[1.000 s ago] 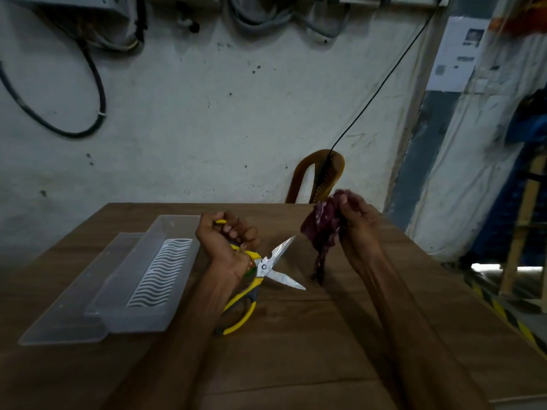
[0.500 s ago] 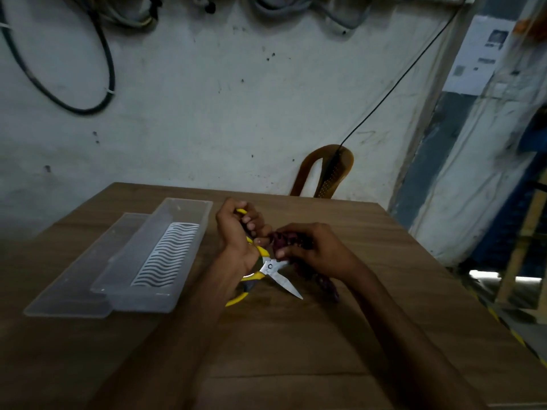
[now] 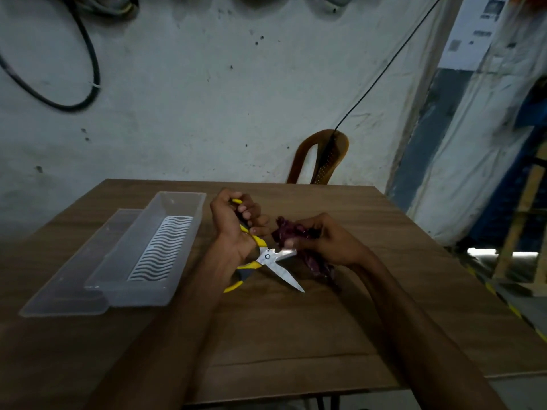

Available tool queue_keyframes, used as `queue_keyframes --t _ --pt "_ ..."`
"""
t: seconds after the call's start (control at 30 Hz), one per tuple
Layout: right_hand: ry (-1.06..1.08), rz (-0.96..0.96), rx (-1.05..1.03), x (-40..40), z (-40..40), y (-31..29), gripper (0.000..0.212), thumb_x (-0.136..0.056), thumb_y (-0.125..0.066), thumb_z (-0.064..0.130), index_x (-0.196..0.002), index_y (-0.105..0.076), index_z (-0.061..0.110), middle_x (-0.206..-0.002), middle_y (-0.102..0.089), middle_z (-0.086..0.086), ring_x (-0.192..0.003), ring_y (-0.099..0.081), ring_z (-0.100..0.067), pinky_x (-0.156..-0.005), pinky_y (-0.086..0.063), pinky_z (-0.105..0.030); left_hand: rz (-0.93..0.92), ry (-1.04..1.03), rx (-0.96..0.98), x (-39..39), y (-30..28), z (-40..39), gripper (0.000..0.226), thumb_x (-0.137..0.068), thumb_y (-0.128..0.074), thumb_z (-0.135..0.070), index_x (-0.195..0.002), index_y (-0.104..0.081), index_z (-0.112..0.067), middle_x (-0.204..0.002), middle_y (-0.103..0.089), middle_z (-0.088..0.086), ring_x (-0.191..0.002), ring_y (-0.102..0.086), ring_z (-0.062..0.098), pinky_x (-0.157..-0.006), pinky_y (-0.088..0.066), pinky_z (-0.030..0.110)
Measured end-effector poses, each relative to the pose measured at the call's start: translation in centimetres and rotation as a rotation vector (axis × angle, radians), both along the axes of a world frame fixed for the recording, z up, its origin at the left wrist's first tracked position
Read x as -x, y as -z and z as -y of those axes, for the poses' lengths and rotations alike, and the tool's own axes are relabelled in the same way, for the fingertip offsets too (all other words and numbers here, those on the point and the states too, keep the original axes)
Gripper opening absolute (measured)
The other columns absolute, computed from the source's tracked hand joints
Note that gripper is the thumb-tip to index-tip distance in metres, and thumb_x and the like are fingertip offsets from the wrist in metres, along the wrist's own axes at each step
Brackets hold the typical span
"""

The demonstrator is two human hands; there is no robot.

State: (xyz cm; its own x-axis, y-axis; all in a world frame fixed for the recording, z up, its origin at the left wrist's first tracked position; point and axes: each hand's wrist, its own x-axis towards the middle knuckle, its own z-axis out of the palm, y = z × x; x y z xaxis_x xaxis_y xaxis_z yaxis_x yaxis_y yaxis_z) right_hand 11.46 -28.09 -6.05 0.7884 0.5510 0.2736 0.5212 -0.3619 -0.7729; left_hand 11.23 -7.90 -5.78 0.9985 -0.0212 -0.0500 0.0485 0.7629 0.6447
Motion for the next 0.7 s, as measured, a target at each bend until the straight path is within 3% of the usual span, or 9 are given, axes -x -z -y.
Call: queue_keyframes --t 0.1,0.17,0.23,0.33,0.4,0.47,0.6,0.63,0.7 --pt "0.185 -0.128 -0.138 -1.0 1.9 -0.4 0.022 -0.1 -0.062 0.027 -0.112 -0.076 0.016 -0.101 -0.078 -0.004 -0.098 -0.073 -0.028 -0.096 -0.057 -0.046 0.038 -0.069 0.047 -0.2 -0.2 -1.2 0.023 -0.066 -0.044 -0.029 -0.049 -0.029 -0.021 -0.047 -0.022 -0.005 -0.043 -0.015 0.013 -0.047 -0.012 0.016" --pt "0.269 -0.209 -0.299 -0.8 2.3 -0.9 0.028 -0.103 -0.054 0.025 -0.125 -0.07 0.014 -0.112 -0.076 -0.003 -0.108 -0.071 -0.024 -0.1 -0.055 -0.042 0.053 -0.127 0.099 -0.4 0.0 -1.8 0.022 -0.065 -0.044 -0.029 -0.049 -0.029 -0.021 -0.046 -0.023 -0.005 -0.042 -0.016 0.013 -0.045 -0.014 0.015" --pt "0.316 -0.112 -0.32 0.2 1.9 -1.3 0.031 -0.104 -0.055 0.023 -0.132 -0.065 0.017 -0.115 -0.073 0.002 -0.106 -0.07 -0.012 -0.096 -0.056 -0.034 0.052 -0.173 0.153 -0.4 0.2 -2.1 0.022 -0.065 -0.044 -0.029 -0.051 -0.029 -0.021 -0.047 -0.023 -0.005 -0.043 -0.016 0.013 -0.044 -0.016 0.016" --pt "0.36 0.348 -0.057 3.1 0.1 -0.6 0.03 -0.098 -0.064 0.024 -0.128 -0.066 0.025 -0.113 -0.065 0.008 -0.099 -0.061 0.002 -0.089 -0.05 -0.012 0.055 -0.215 0.194 -0.5 0.3 -2.0 0.022 -0.068 -0.043 -0.028 -0.053 -0.029 -0.021 -0.048 -0.023 -0.004 -0.045 -0.015 0.014 -0.046 -0.014 0.017" --pt "0.321 0.542 0.0 4.3 -1.5 1.1 0.035 -0.093 -0.071 0.022 -0.128 -0.066 0.019 -0.113 -0.068 0.004 -0.099 -0.06 0.002 -0.087 -0.048 -0.01 0.056 -0.238 0.197 -0.5 0.4 -1.7 0.025 -0.073 -0.04 -0.027 -0.053 -0.028 -0.021 -0.048 -0.022 -0.004 -0.046 -0.013 0.013 -0.049 -0.012 0.018" --pt "0.274 0.596 0.007 4.5 -3.1 2.7 0.032 -0.091 -0.074 0.017 -0.122 -0.072 0.014 -0.108 -0.073 -0.002 -0.093 -0.064 -0.005 -0.083 -0.052 -0.019 0.053 -0.245 0.186 -0.5 0.6 -1.4 0.03 -0.081 -0.036 -0.028 -0.054 -0.027 -0.021 -0.049 -0.021 -0.003 -0.047 -0.011 0.013 -0.05 -0.01 0.019" --pt "0.231 0.566 0.046 3.9 -3.9 3.6 0.026 -0.089 -0.073 0.012 -0.115 -0.078 0.017 -0.096 -0.07 0.0 -0.082 -0.064 -0.007 -0.074 -0.045 -0.009 0.045 -0.218 0.138 -0.4 0.8 -1.1 0.034 -0.083 -0.034 -0.029 -0.052 -0.027 -0.02 -0.049 -0.019 -0.003 -0.047 -0.009 0.013 -0.052 -0.006 0.021" --pt "0.275 0.544 0.037 3.5 -3.2 3.6 0.025 -0.089 -0.075 0.014 -0.113 -0.079 0.02 -0.092 -0.069 0.004 -0.08 -0.062 -0.004 -0.074 -0.046 -0.009 0.042 -0.212 0.121 -0.3 0.9 -1.1 0.034 -0.083 -0.035 -0.029 -0.051 -0.027 -0.02 -0.049 -0.019 -0.003 -0.046 -0.01 0.013 -0.052 -0.006 0.021" --pt "0.452 0.516 0.009 2.4 -1.5 3.4 0.024 -0.09 -0.074 0.018 -0.112 -0.078 0.025 -0.088 -0.068 0.007 -0.079 -0.063 -0.005 -0.076 -0.054 -0.023 0.04 -0.208 0.101 -0.2 1.1 -0.9 0.034 -0.083 -0.035 -0.029 -0.051 -0.028 -0.02 -0.048 -0.02 -0.003 -0.045 -0.01 0.013 -0.051 -0.006 0.021"
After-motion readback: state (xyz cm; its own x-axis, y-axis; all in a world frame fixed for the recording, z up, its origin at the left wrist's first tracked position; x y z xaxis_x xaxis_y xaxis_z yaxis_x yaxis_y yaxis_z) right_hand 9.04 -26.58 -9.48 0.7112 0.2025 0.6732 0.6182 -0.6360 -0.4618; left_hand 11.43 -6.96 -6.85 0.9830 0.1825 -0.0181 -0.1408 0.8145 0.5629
